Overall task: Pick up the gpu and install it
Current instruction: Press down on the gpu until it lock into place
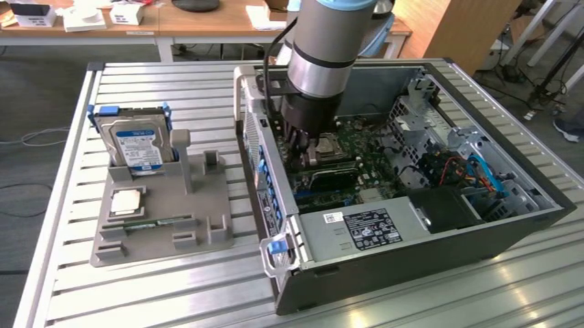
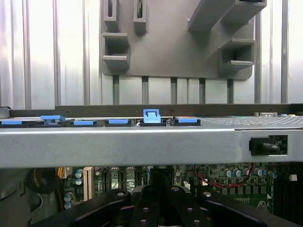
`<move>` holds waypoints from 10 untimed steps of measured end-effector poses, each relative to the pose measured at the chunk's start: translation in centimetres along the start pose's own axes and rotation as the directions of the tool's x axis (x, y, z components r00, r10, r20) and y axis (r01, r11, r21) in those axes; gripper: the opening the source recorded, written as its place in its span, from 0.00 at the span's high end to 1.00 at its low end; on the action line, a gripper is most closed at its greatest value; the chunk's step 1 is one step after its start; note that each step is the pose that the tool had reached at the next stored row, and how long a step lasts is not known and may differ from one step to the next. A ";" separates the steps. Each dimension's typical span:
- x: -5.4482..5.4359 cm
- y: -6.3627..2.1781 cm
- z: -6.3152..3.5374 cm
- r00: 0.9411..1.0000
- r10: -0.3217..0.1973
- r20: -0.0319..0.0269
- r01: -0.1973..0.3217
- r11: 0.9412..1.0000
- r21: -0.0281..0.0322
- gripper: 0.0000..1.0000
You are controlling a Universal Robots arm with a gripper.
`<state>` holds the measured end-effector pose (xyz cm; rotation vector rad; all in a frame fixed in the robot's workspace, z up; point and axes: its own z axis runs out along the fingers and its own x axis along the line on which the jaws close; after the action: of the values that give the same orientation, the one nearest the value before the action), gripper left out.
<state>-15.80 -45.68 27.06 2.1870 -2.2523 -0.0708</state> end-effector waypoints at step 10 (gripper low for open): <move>-0.1 0.44 0.09 1.000 0.001 0.000 -0.001 1.000 0.000 0.89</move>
<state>-16.24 -45.58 26.99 2.1854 -2.2536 -0.0706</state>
